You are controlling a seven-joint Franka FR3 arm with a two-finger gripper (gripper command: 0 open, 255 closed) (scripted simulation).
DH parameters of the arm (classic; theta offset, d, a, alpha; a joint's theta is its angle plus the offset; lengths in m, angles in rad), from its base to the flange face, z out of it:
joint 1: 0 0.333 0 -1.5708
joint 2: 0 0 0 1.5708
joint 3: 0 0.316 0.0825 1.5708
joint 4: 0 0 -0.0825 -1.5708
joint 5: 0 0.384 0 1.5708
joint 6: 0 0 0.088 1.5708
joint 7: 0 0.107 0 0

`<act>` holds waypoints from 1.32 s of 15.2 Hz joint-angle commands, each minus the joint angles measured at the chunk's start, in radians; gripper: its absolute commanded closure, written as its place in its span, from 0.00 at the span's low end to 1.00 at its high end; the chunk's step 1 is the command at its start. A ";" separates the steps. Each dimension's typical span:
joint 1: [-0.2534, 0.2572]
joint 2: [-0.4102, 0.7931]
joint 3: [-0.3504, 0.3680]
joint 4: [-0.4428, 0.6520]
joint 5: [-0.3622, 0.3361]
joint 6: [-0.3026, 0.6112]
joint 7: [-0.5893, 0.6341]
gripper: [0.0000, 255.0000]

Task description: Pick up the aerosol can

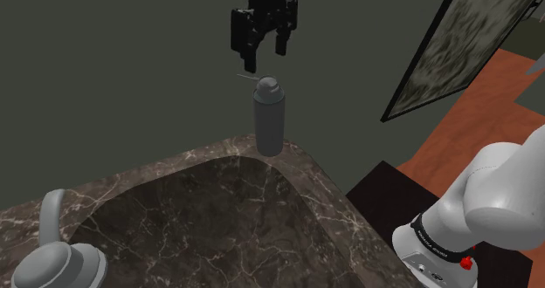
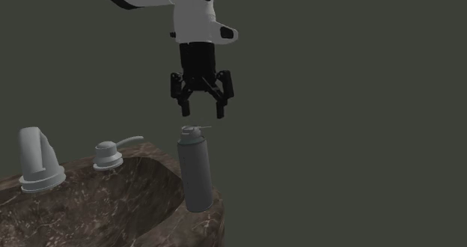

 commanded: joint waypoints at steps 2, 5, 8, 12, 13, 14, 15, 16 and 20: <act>0.013 0.039 0.013 -0.001 -0.006 0.080 -0.017 0.00; 0.013 0.027 0.011 -0.055 -0.002 0.123 -0.019 0.00; 0.014 0.019 0.009 -0.098 0.001 0.159 -0.020 0.00; 0.014 0.036 0.012 -0.067 -0.005 0.144 -0.016 1.00; 0.013 0.035 0.011 -0.071 -0.004 0.146 -0.018 1.00; 0.013 0.041 0.012 -0.070 -0.007 0.151 -0.017 1.00; 0.012 0.050 0.011 -0.048 -0.010 0.138 -0.018 1.00; 0.011 0.041 0.009 -0.055 -0.006 0.137 -0.022 1.00; 0.013 0.022 0.010 -0.081 0.000 0.145 -0.020 1.00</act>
